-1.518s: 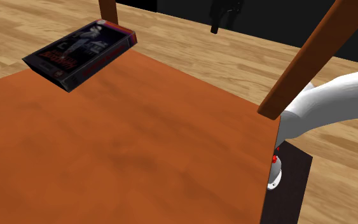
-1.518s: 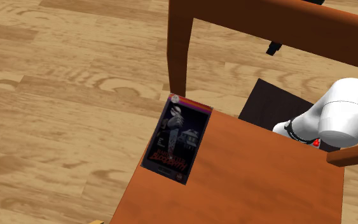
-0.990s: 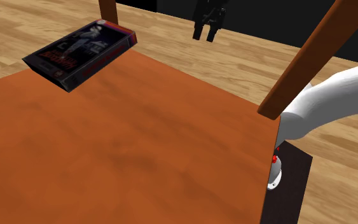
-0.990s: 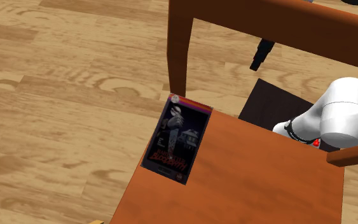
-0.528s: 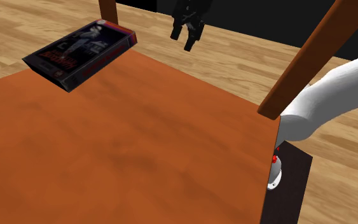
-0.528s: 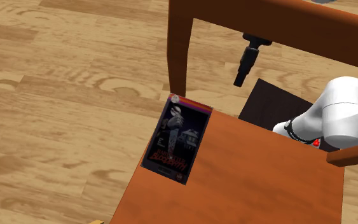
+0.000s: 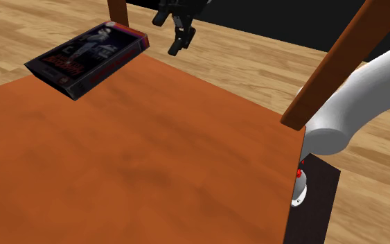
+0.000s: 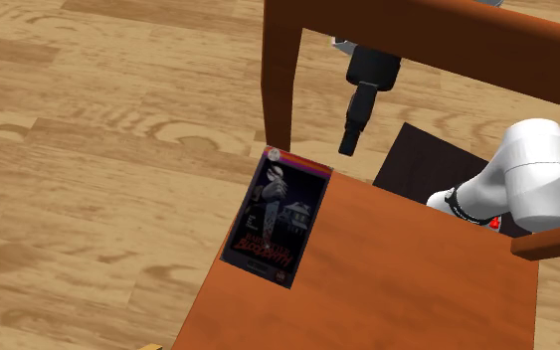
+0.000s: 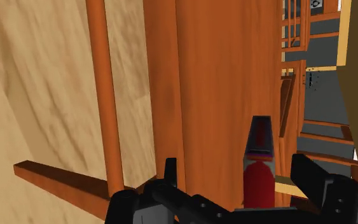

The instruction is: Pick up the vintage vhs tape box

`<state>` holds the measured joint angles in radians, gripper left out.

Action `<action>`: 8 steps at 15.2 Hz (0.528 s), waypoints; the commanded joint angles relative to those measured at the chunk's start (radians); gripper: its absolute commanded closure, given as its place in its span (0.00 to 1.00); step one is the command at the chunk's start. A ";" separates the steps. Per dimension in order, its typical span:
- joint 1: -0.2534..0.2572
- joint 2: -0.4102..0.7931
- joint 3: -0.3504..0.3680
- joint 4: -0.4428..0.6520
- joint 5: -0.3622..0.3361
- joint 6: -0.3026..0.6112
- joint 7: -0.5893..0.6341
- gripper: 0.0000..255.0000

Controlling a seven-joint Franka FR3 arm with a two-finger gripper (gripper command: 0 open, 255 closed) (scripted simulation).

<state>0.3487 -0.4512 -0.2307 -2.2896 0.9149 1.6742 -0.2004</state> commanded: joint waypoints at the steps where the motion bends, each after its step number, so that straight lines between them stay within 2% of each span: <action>1: 0.035 0.033 -0.012 0.019 0.105 -0.008 -0.033 0.00; 4: 0.082 0.083 -0.029 0.048 0.251 -0.033 -0.083 0.00; 8: 0.086 0.098 -0.032 0.025 0.272 -0.026 -0.122 0.00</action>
<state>0.4338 -0.3567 -0.2613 -2.2563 1.1811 1.6461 -0.3102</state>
